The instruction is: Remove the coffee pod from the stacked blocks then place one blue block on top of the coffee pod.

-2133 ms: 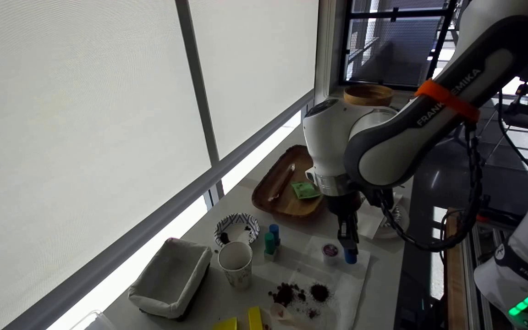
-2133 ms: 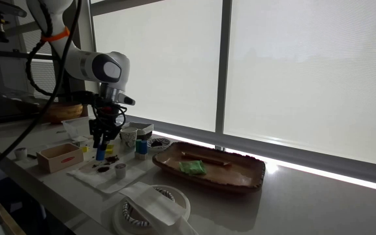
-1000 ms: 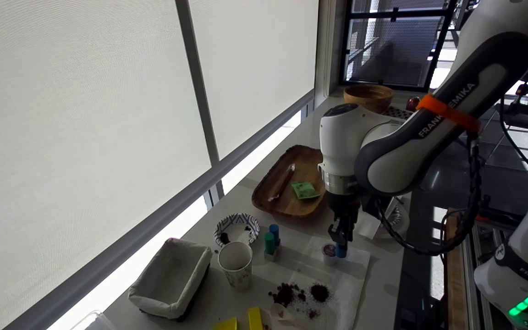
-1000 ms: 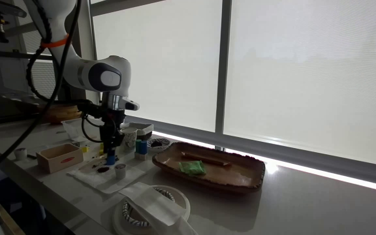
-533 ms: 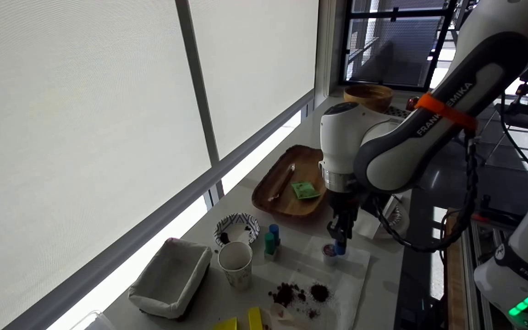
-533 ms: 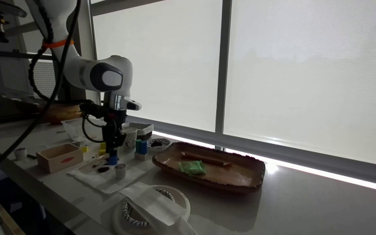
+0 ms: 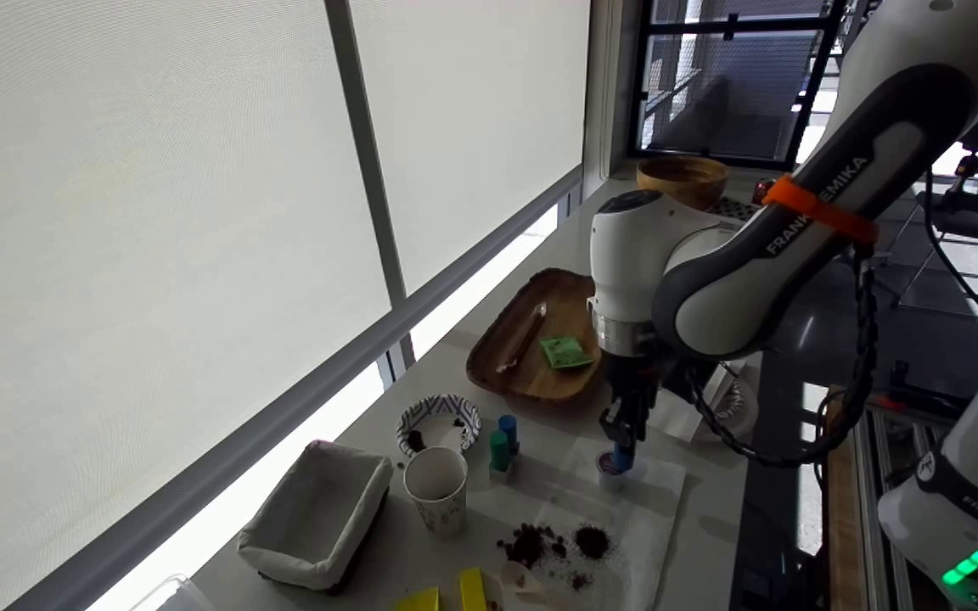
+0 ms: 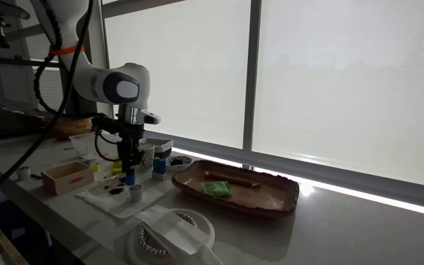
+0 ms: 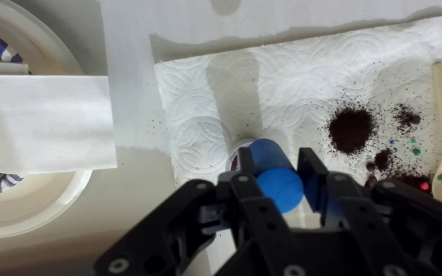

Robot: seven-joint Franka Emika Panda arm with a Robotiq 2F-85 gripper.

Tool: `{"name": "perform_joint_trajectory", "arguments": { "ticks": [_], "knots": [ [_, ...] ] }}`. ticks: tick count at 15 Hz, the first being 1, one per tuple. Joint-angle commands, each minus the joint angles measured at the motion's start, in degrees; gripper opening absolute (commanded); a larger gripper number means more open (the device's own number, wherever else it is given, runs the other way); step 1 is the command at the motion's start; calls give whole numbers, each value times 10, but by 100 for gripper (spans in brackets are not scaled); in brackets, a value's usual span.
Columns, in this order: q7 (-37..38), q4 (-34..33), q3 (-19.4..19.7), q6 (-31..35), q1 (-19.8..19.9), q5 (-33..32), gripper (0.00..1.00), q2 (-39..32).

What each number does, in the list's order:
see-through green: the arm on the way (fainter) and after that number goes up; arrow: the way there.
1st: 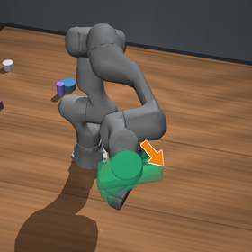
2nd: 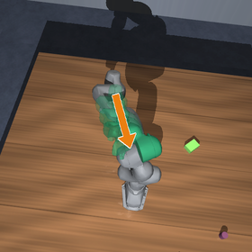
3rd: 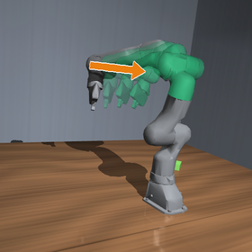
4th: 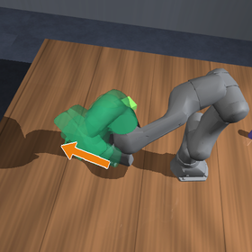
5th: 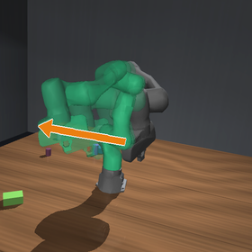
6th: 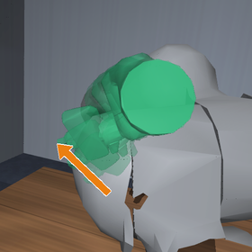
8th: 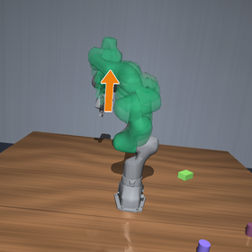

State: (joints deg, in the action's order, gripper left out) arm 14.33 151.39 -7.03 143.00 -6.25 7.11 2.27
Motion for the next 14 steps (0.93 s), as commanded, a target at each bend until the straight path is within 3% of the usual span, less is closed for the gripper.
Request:
{"name": "perform_joint_trajectory", "arguments": {
  "ticks": [1, 14],
  "knots": [
    [10, -7, 3, 18, 2, -16, 8, -17],
    [6, -29, 10, 30, 1, -24, 8, -51]
  ]
}}
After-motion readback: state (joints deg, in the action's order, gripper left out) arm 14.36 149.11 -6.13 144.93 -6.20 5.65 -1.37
